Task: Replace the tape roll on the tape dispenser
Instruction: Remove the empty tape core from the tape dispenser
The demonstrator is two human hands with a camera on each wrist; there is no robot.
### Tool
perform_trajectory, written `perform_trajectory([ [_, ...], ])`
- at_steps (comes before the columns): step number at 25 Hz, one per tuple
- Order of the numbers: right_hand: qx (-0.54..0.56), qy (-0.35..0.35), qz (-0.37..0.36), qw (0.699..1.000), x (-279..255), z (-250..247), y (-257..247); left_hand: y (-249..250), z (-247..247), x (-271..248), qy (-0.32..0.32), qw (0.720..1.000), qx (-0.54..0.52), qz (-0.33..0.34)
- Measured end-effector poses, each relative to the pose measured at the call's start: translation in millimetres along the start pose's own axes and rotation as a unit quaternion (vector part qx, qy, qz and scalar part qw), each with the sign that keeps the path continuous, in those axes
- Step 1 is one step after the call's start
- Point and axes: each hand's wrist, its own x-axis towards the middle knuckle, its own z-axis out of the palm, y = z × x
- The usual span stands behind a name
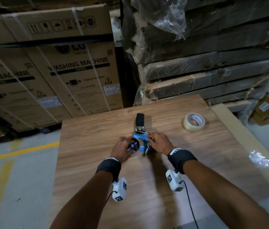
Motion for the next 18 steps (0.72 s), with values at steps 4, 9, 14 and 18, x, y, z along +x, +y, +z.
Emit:
perform_trajectory([
  [4, -0.033, -0.002, 0.011, 0.999, -18, 3, -2, -12, 0, 6, -0.011, 0.999, -0.036, 0.024],
  [9, -0.059, -0.046, 0.024, 0.997, -39, 12, -7, -8, -8, 10, -0.031, 0.995, -0.066, 0.071],
  [14, -0.060, -0.128, 0.005, 0.990, -40, -7, -18, 8, -6, 5, -0.037, 0.995, -0.084, 0.039],
  [18, -0.060, -0.032, 0.030, 0.997, -16, -29, -5, 13, 13, -7, -0.005, 0.997, -0.070, 0.021],
])
